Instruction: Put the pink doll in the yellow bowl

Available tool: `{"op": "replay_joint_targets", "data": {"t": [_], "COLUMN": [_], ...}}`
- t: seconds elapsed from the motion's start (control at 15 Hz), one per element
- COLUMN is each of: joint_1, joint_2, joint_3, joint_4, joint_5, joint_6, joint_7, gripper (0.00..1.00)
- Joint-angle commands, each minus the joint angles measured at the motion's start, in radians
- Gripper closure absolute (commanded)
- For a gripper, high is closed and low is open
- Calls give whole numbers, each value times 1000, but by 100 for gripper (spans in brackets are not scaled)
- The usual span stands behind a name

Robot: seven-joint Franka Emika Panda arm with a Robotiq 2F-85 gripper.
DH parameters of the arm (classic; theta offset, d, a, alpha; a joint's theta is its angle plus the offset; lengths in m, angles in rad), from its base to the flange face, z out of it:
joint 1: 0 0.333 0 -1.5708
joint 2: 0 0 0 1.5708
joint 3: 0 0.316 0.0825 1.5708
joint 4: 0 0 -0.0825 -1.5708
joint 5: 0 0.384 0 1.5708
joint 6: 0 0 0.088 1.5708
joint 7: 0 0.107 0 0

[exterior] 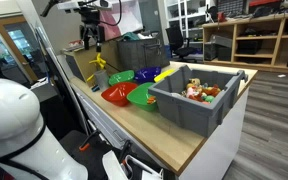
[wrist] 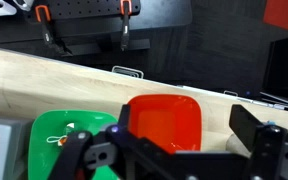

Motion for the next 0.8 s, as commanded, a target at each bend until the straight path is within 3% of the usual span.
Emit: {"op": "replay_joint_targets", "data": {"t": [0.0,0.73], "joint_1": [-11,-30], "joint_2": [0,21], "joint_3": [9,-4], "joint_4": [2,42], "joint_5": [2,-15], "joint_6": [-2,12], "joint_7": [-3,-7], "gripper": [0,0]}}
